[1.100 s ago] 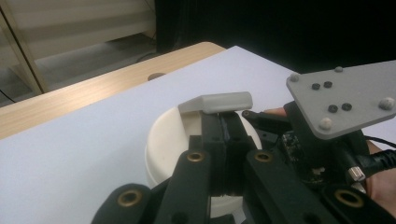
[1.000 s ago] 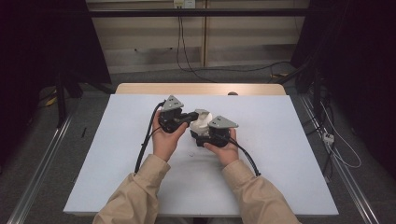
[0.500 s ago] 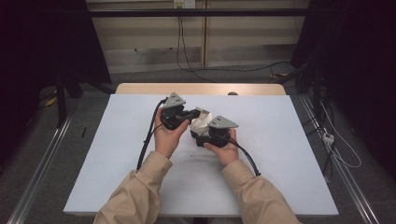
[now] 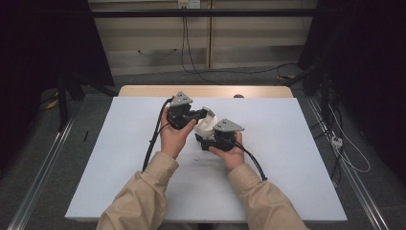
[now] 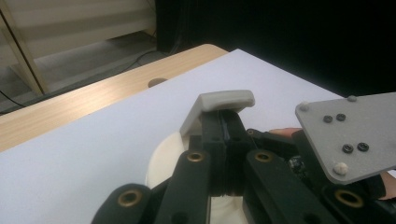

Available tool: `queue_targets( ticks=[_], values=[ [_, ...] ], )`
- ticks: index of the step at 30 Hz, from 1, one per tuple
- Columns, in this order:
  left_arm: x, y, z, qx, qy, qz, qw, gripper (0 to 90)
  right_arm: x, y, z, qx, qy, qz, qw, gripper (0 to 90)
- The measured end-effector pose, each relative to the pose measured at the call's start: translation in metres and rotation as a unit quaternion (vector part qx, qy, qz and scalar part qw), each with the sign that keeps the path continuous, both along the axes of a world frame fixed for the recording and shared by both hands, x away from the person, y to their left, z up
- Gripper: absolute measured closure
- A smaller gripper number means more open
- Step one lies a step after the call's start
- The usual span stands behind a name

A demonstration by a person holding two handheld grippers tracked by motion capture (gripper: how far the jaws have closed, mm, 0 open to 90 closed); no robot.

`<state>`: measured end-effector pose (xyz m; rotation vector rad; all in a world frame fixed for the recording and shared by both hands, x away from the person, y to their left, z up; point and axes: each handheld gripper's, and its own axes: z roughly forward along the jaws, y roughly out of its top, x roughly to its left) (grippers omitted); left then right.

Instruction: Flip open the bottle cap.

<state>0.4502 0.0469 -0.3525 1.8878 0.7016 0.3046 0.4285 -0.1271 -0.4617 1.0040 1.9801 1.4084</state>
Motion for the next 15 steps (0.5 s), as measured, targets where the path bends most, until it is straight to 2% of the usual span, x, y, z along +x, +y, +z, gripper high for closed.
queue_targets(
  ticks=[15],
  values=[
    [0.0072, -0.0069, 0.0054, 0.004, -0.005, 0.003, 1.0, 90.0, 0.0, 0.0, 0.0, 0.0, 0.0, 0.0, 1.0, 18.8]
  ],
)
